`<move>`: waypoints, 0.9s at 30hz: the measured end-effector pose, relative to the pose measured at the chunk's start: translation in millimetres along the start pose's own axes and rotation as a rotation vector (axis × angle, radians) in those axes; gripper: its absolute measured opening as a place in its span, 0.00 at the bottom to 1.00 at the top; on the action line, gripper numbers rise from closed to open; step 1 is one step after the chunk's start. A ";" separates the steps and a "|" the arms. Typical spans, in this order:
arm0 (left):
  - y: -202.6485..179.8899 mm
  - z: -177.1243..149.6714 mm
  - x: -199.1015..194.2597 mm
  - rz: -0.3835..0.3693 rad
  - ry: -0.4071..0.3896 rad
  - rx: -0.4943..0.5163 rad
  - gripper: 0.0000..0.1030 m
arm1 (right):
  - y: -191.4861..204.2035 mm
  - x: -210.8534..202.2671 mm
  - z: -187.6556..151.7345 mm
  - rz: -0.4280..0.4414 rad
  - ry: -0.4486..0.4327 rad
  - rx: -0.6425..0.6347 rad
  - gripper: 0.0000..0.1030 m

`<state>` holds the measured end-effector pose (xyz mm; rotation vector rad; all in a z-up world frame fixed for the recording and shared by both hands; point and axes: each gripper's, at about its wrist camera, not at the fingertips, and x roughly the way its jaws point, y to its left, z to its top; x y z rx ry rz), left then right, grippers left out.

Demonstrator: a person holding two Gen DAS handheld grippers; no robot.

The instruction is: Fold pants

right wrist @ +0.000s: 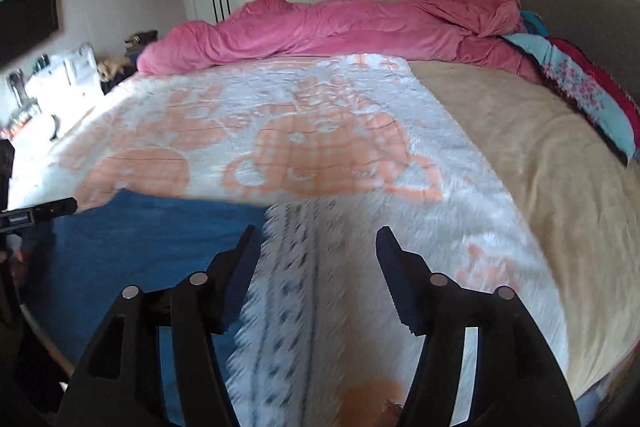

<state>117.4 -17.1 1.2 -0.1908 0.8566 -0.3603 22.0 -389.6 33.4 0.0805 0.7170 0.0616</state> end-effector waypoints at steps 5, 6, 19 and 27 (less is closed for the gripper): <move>1.9 -30.1 -33.0 0.136 0.009 0.089 0.64 | 49.8 -14.2 -38.6 0.085 0.055 -0.071 0.57; 2.2 -32.3 -34.1 0.141 0.015 0.101 0.65 | 62.8 -10.4 -43.5 0.099 0.078 -0.088 0.58; 46.3 -46.7 -29.5 0.219 0.047 0.042 0.59 | 51.6 7.8 -64.6 -0.036 0.250 -0.034 0.62; 37.6 -47.1 -42.5 0.185 0.007 0.011 0.74 | 46.1 -6.9 -65.1 -0.006 0.202 0.005 0.63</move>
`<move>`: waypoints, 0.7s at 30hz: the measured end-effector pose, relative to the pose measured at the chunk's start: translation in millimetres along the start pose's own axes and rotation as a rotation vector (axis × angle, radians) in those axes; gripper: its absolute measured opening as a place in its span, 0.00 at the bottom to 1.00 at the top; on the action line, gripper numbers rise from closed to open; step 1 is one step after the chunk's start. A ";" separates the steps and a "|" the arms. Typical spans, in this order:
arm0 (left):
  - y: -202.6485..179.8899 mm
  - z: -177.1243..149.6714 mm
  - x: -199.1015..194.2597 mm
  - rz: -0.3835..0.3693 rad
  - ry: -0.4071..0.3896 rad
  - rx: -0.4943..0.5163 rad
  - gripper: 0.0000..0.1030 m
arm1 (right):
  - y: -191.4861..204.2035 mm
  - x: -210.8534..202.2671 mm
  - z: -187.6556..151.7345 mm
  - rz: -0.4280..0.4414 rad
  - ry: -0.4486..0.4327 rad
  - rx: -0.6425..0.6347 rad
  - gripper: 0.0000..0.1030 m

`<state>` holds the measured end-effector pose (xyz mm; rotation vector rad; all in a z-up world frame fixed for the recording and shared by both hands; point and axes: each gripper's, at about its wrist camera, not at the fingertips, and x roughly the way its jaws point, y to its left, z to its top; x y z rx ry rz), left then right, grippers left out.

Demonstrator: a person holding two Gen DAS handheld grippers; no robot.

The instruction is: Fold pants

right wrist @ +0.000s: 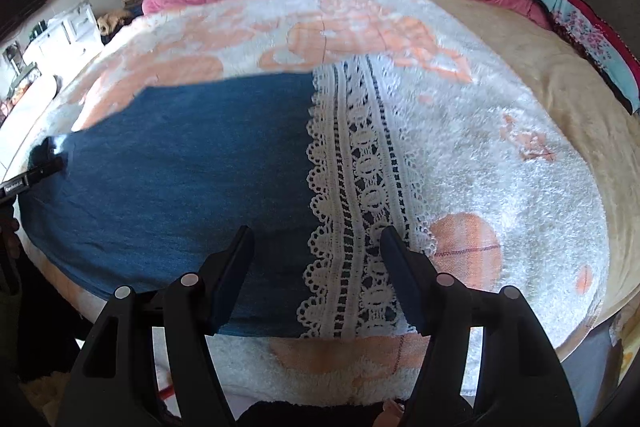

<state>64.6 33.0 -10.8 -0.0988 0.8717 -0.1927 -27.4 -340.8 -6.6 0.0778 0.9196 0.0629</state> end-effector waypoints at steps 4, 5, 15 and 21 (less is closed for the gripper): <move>-22.1 -0.9 -25.2 -0.009 -0.044 0.059 0.85 | 5.9 -34.8 -13.0 0.057 -0.083 0.032 0.63; -30.6 -3.6 -28.6 -0.020 -0.045 0.081 0.86 | 9.0 -36.6 -15.0 0.050 -0.079 0.023 0.63; -84.3 -60.9 -0.9 0.043 0.097 0.339 0.90 | 20.2 -7.8 -29.1 -0.099 0.059 -0.015 0.64; -76.6 -62.1 -0.3 0.005 0.076 0.298 0.91 | 13.8 -4.4 -31.8 -0.068 0.049 0.022 0.65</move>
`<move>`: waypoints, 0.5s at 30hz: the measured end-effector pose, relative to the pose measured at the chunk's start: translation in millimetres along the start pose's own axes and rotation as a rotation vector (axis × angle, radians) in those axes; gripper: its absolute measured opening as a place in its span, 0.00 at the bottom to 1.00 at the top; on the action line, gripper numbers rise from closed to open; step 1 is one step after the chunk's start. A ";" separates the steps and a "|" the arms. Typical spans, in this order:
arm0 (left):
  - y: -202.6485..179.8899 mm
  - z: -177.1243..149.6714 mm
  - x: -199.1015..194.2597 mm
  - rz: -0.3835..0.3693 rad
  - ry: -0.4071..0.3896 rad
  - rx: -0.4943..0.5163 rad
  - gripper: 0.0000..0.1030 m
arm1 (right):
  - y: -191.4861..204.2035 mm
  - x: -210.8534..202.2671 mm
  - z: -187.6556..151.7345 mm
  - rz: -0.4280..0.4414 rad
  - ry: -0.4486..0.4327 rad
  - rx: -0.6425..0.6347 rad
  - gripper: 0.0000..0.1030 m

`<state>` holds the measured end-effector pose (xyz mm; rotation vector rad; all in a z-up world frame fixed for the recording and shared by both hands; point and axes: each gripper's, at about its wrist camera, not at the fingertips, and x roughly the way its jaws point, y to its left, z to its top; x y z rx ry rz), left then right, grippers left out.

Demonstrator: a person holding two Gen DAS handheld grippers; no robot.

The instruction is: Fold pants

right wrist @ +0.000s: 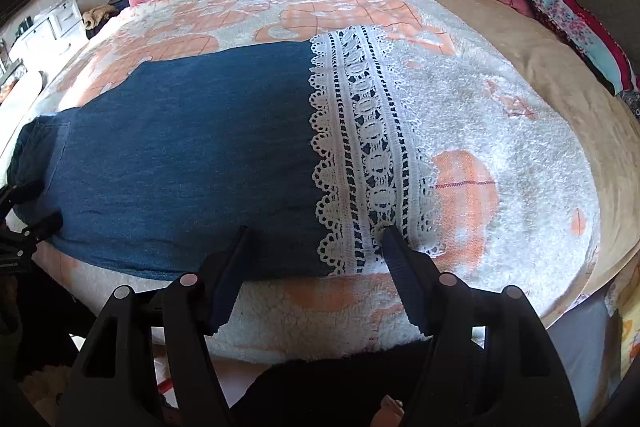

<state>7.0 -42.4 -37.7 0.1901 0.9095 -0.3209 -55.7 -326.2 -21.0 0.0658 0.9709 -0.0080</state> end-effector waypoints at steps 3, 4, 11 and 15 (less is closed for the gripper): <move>0.2 -1.4 -3.0 -0.005 -0.010 -0.014 0.91 | -1.5 -1.8 0.8 0.016 -0.009 0.006 0.68; 0.8 -1.1 -5.1 -0.009 -0.013 -0.020 0.91 | -2.3 -5.4 0.8 0.031 -0.023 0.015 0.69; 6.1 10.1 -32.1 -0.029 -0.055 -0.043 0.91 | -9.2 -41.5 2.6 0.075 -0.129 0.101 0.76; 5.2 17.3 -45.4 -0.063 -0.084 -0.061 0.91 | -24.7 -50.9 2.3 0.067 -0.161 0.162 0.81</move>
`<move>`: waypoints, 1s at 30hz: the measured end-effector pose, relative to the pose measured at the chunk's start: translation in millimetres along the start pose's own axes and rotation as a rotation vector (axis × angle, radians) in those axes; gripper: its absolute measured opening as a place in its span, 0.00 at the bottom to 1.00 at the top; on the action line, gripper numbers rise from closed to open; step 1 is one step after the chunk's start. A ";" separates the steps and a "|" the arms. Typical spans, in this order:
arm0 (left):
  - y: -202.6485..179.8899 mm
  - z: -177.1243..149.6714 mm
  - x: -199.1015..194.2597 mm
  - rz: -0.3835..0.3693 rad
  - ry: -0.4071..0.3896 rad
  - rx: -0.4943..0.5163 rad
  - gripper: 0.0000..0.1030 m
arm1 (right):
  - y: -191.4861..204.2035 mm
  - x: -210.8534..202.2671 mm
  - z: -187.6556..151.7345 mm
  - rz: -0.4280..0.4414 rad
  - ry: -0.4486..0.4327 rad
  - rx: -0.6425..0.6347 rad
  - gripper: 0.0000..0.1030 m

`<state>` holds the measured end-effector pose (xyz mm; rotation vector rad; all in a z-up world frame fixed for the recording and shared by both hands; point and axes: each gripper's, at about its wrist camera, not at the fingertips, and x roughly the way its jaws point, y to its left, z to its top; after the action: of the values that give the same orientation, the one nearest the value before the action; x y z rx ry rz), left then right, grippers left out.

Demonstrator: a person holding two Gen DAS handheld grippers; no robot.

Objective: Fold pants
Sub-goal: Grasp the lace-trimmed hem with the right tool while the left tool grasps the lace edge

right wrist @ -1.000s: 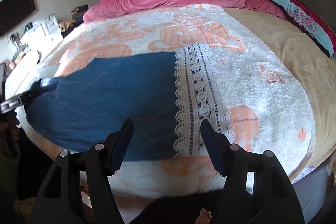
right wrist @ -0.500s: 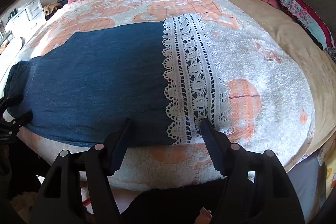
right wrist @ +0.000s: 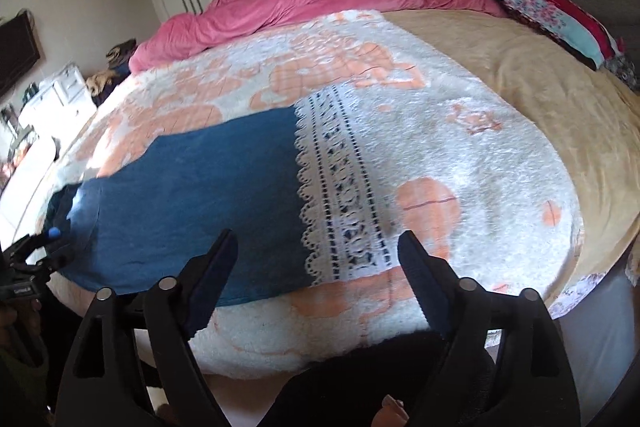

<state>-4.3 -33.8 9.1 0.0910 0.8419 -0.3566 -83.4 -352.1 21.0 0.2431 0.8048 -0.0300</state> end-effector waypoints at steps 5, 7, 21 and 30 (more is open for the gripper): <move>-11.6 7.3 -3.5 -0.005 -0.014 0.027 0.91 | -14.7 -2.2 -2.4 0.005 -0.002 0.054 0.81; -18.0 11.7 -1.6 -0.014 -0.010 0.039 0.91 | -17.1 0.0 -3.3 0.010 0.003 0.060 0.81; -80.4 77.1 32.0 -0.118 -0.008 0.161 0.91 | -19.8 17.0 -5.4 0.030 0.024 0.109 0.81; -126.2 140.1 85.6 -0.174 0.044 0.238 0.91 | -28.1 29.9 -5.4 0.044 0.037 0.168 0.81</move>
<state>104.4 -206.0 46.5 0.2486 0.8508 -0.6200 -69.8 -376.2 -9.8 0.4214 0.8343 -0.0522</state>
